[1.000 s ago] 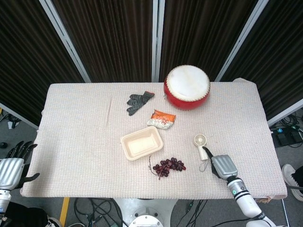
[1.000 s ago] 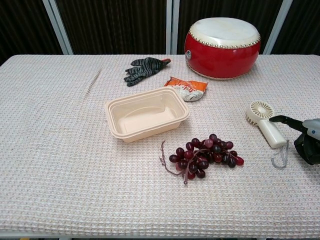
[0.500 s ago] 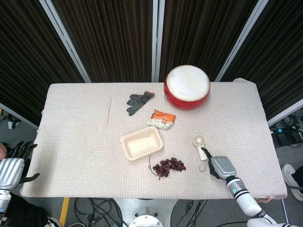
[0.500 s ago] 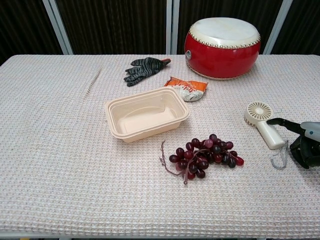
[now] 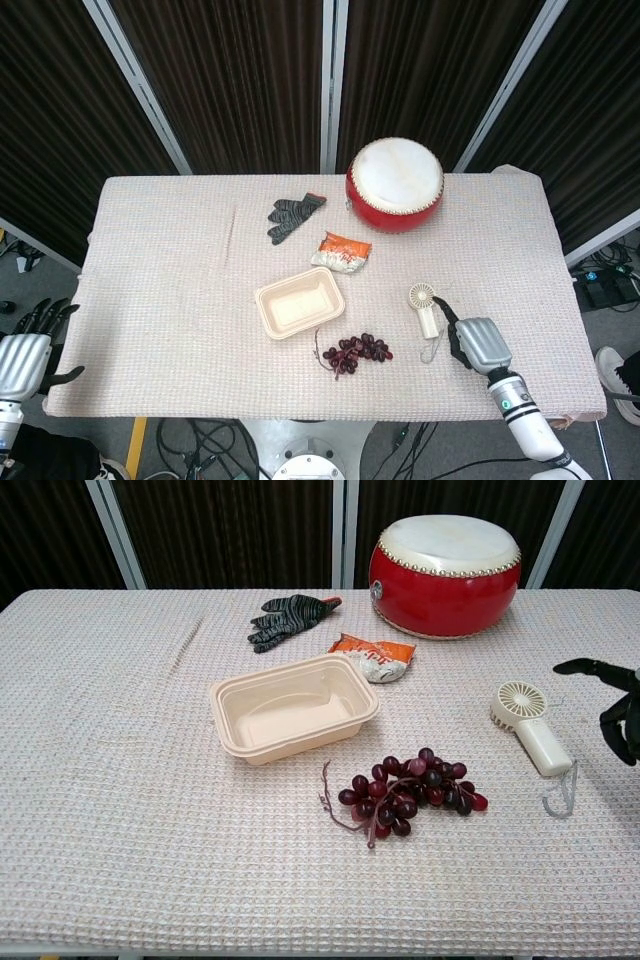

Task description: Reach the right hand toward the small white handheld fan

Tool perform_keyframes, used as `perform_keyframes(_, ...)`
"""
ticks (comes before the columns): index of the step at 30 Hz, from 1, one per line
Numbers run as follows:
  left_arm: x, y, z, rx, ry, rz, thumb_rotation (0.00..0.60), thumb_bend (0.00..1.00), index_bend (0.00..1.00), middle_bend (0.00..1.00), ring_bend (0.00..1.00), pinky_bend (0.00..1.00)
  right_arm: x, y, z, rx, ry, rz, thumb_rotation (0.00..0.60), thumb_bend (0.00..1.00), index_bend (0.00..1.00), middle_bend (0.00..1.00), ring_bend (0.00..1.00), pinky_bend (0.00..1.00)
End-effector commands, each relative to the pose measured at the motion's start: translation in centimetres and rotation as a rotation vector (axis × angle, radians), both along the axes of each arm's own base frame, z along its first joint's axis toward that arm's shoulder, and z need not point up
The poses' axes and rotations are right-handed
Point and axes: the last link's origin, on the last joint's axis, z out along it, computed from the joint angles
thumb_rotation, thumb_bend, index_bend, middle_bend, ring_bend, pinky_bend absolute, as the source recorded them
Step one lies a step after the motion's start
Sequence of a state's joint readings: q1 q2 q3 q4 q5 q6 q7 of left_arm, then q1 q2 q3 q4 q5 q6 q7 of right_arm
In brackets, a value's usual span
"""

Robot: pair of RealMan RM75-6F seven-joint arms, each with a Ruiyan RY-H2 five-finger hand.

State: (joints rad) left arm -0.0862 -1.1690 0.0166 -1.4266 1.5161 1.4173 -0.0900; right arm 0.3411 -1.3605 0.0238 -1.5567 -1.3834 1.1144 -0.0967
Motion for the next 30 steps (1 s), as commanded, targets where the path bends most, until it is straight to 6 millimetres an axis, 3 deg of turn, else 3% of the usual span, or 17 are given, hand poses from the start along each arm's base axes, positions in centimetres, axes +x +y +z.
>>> perform_keyframes(1, 0.1, 0.0, 0.0, 0.003, 0.000, -0.005, 0.600, 0.00, 0.13, 0.09, 0.00, 0.18, 0.0, 0.6, 2.1, -0.096, 0.003, 0.047, 0.600, 1.00, 0.00, 0.91, 0.80, 0.71)
perform_keyframes(4, 0.3, 0.1, 0.0, 0.007, -0.001, -0.009, 0.600, 0.00, 0.13, 0.09, 0.00, 0.18, -0.8, 1.0, 4.0, -0.211, 0.034, 0.086, 0.600, 1.00, 0.02, 0.90, 0.80, 0.71)
perform_keyframes(9, 0.6, 0.1, 0.0, 0.011, -0.004, -0.013, 0.600, 0.00, 0.13, 0.09, 0.00, 0.18, -3.6, 2.1, 6.7, -0.346, 0.136, 0.088, 0.600, 1.00, 0.13, 0.87, 0.80, 0.71)
perform_keyframes(11, 0.7, 0.0, -0.1, 0.011, -0.006, -0.013, 0.600, 0.00, 0.13, 0.09, 0.00, 0.18, -4.7, 2.9, 7.7, -0.382, 0.148, 0.068, 0.600, 0.98, 0.15, 0.81, 0.73, 0.67)
perform_keyframes(13, 0.7, 0.0, -0.2, 0.008, -0.006, -0.012, 0.600, 0.00, 0.13, 0.09, 0.00, 0.18, -6.0, 3.9, 8.4, -0.372, 0.174, 0.035, 0.600, 0.81, 0.14, 0.61, 0.51, 0.48)
perform_keyframes(16, 1.0, 0.0, -0.3, 0.003, -0.006, -0.018, 0.600, 0.00, 0.13, 0.09, 0.00, 0.18, -7.3, 5.3, 9.1, -0.292, 0.214, -0.030, 0.600, 0.39, 0.03, 0.18, 0.07, 0.08)
perform_keyframes(17, 1.1, 0.0, -0.3, 0.003, -0.006, -0.021, 0.600, 0.00, 0.13, 0.09, 0.00, 0.18, -7.3, 5.5, 9.4, -0.291, 0.194, -0.030, 0.600, 0.26, 0.01, 0.07, 0.01, 0.02)
perform_keyframes(19, 1.5, 0.1, -0.4, 0.004, -0.007, -0.028, 0.600, 0.00, 0.13, 0.09, 0.00, 0.18, -7.3, 6.2, 10.0, -0.315, 0.134, -0.012, 0.600, 0.08, 0.00, 0.00, 0.00, 0.00)
perform_keyframes(20, 1.6, 0.1, -0.4, 0.004, -0.007, -0.030, 0.600, 0.00, 0.13, 0.09, 0.00, 0.18, -7.4, 6.4, 10.2, -0.323, 0.118, -0.009, 0.600, 0.03, 0.00, 0.00, 0.00, 0.00)
perform_keyframes(30, 2.8, 0.7, 0.2, 0.005, 0.002, -0.050, 0.600, 0.00, 0.13, 0.09, 0.00, 0.18, -7.7, 7.1, 10.9, -0.373, 0.079, -0.022, 0.600, 0.00, 0.00, 0.00, 0.00, 0.00)
